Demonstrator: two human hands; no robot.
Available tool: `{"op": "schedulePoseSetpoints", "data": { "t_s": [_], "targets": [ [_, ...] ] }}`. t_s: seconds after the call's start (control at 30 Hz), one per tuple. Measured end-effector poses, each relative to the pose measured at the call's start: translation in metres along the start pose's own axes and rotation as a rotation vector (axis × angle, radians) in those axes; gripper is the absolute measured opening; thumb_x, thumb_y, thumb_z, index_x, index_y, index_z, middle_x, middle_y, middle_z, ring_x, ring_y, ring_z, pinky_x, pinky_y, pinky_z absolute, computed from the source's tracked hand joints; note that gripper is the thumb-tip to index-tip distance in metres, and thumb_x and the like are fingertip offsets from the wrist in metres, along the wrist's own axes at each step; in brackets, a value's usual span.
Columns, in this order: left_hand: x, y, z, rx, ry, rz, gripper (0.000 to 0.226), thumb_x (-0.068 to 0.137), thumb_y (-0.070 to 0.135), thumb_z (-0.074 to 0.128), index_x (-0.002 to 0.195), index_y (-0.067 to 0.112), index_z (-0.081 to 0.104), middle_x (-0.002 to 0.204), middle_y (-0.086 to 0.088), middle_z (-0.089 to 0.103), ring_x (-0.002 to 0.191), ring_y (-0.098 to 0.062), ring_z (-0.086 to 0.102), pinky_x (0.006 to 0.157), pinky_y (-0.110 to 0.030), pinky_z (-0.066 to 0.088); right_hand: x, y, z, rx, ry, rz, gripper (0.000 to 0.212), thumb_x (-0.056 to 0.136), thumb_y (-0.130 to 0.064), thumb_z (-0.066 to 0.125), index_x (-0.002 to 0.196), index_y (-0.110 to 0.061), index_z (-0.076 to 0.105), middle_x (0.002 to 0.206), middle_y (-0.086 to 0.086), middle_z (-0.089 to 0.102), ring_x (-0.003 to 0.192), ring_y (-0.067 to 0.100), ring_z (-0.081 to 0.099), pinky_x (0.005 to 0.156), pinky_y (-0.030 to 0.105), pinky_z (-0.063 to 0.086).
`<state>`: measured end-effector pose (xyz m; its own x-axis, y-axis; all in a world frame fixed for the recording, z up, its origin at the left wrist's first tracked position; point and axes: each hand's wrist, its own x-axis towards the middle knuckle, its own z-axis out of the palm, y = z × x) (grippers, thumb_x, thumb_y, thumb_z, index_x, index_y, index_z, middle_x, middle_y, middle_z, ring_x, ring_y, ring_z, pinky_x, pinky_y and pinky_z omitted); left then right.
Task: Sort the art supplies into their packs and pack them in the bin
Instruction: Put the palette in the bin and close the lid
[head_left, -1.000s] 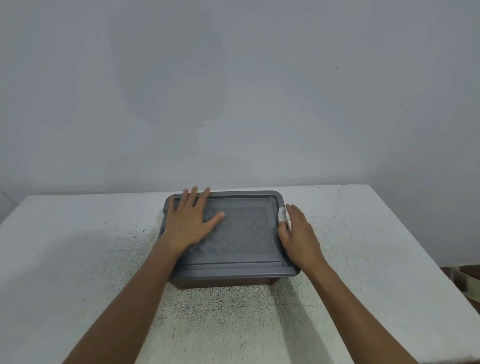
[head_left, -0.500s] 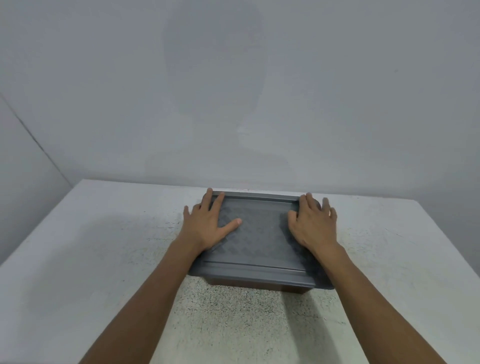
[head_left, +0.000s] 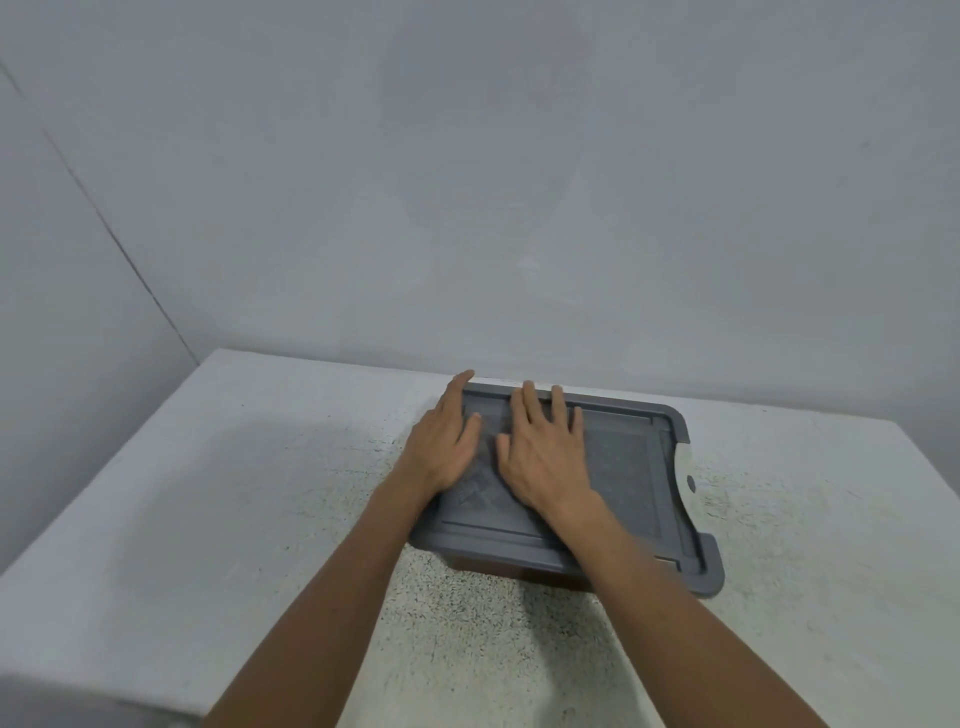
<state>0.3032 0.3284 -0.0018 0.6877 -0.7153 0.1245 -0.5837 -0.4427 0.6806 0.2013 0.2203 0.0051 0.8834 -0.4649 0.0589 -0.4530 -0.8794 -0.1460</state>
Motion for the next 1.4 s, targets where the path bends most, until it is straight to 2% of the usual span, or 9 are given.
{"op": "schedulePoseSetpoints", "data": {
  "t_s": [0.13, 0.23, 0.33, 0.4, 0.7, 0.8, 0.97, 1.07, 1.4],
  "targets": [
    [-0.005, -0.002, -0.002, -0.062, 0.187, -0.08, 0.047, 0.103, 0.026, 0.037, 0.149, 0.023, 0.029, 0.143, -0.004, 0.049, 0.12, -0.023, 0.053, 0.101, -0.037, 0.041, -0.002, 0.005, 0.003, 0.068, 0.047, 0.018, 0.064, 0.097, -0.041, 0.03, 0.154, -0.015, 0.016, 0.164, 0.003, 0.01, 0.15, 0.031, 0.002, 0.119, 0.054, 0.008],
    [-0.005, -0.009, -0.009, -0.233, 0.319, -0.409, 0.031, 0.1, 0.024, 0.043, 0.126, 0.013, 0.054, 0.126, -0.009, 0.058, 0.105, -0.023, 0.057, 0.093, -0.039, 0.046, -0.003, 0.004, 0.003, 0.08, 0.064, 0.025, 0.064, 0.096, -0.043, 0.03, 0.153, -0.016, 0.019, 0.163, 0.002, 0.013, 0.149, 0.031, 0.005, 0.119, 0.053, 0.008],
    [-0.013, -0.02, -0.015, -0.788, 0.046, -0.749, 0.026, 0.099, 0.027, 0.044, 0.097, 0.008, 0.061, 0.088, -0.012, 0.064, 0.072, -0.023, 0.058, 0.068, -0.033, 0.05, -0.003, 0.006, 0.004, 0.076, 0.068, 0.026, 0.065, 0.096, -0.047, 0.029, 0.153, -0.018, 0.019, 0.163, 0.002, 0.013, 0.149, 0.03, 0.004, 0.12, 0.052, 0.009],
    [-0.021, -0.032, -0.019, -0.933, -0.047, -0.773, 0.023, 0.097, 0.024, 0.046, 0.094, 0.007, 0.062, 0.075, -0.009, 0.062, 0.064, -0.023, 0.058, 0.064, -0.033, 0.049, -0.002, 0.005, 0.005, 0.069, 0.069, 0.025, 0.065, 0.096, -0.049, 0.029, 0.153, -0.019, 0.019, 0.162, 0.002, 0.013, 0.149, 0.03, 0.004, 0.12, 0.052, 0.009],
    [-0.037, -0.052, -0.026, -1.221, -0.225, -0.711, 0.042, 0.097, 0.036, 0.054, 0.119, 0.002, 0.065, 0.105, -0.017, 0.065, 0.1, -0.034, 0.063, 0.09, -0.051, 0.053, -0.002, 0.005, 0.006, 0.065, 0.065, 0.029, 0.067, 0.096, -0.05, 0.028, 0.154, -0.019, 0.016, 0.163, 0.002, 0.011, 0.149, 0.03, 0.003, 0.12, 0.051, 0.008],
    [-0.037, -0.04, -0.025, -1.162, -0.271, -0.656, 0.045, 0.096, 0.038, 0.057, 0.12, 0.001, 0.066, 0.118, -0.022, 0.066, 0.111, -0.039, 0.063, 0.089, -0.05, 0.055, -0.002, 0.005, 0.007, 0.061, 0.072, 0.027, 0.067, 0.096, -0.05, 0.027, 0.154, -0.019, 0.016, 0.163, 0.002, 0.011, 0.149, 0.03, 0.003, 0.12, 0.051, 0.008],
    [-0.027, -0.022, -0.028, -0.764, -0.116, -0.576, 0.033, 0.09, 0.029, 0.069, 0.111, 0.004, 0.066, 0.106, -0.015, 0.071, 0.086, -0.025, 0.067, 0.071, -0.037, 0.057, -0.003, 0.004, 0.007, 0.052, 0.071, 0.025, 0.066, 0.097, -0.049, 0.027, 0.154, -0.018, 0.016, 0.163, 0.002, 0.011, 0.149, 0.031, 0.003, 0.12, 0.051, 0.008],
    [-0.026, -0.021, -0.03, -0.644, -0.095, -0.561, 0.034, 0.089, 0.032, 0.07, 0.111, 0.006, 0.065, 0.103, -0.011, 0.072, 0.088, -0.023, 0.069, 0.064, -0.031, 0.056, -0.003, 0.004, 0.006, 0.054, 0.073, 0.024, 0.066, 0.096, -0.049, 0.028, 0.154, -0.018, 0.017, 0.163, 0.002, 0.012, 0.149, 0.031, 0.003, 0.12, 0.052, 0.008],
    [-0.035, -0.014, -0.017, -0.317, 0.172, -0.409, 0.034, 0.088, 0.04, 0.068, 0.115, 0.021, 0.059, 0.098, 0.0, 0.064, 0.087, -0.013, 0.061, 0.072, -0.028, 0.047, -0.004, 0.003, 0.004, 0.073, 0.105, 0.008, 0.066, 0.095, -0.047, 0.033, 0.151, -0.014, 0.026, 0.161, 0.005, 0.019, 0.148, 0.032, 0.009, 0.119, 0.053, 0.013]
  ]
}}
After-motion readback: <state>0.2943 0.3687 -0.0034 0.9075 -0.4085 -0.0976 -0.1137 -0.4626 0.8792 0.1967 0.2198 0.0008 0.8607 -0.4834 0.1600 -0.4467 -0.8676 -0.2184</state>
